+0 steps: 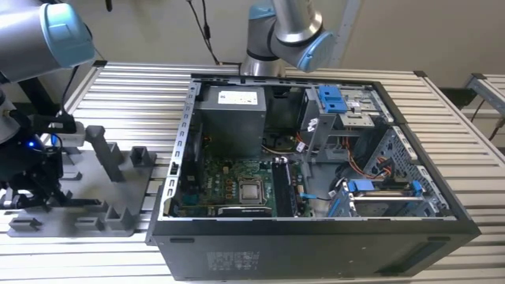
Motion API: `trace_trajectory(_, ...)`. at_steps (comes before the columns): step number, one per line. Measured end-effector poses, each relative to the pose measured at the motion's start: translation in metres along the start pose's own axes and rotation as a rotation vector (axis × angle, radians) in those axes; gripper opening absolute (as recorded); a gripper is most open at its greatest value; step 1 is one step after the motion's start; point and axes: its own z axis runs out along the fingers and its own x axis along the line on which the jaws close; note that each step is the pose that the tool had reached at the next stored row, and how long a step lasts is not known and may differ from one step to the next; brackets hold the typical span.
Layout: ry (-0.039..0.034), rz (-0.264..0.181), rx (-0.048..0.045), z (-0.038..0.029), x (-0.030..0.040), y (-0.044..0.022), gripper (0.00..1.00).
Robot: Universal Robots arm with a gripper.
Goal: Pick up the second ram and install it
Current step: 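Pick up the second ram and move it above second insertion slot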
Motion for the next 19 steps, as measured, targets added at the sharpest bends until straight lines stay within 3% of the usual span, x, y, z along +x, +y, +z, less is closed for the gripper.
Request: trace_trajectory(19, -0.0001, 0.000, 0.0002, -0.0197, 0.0003, -0.0007, 0.14)
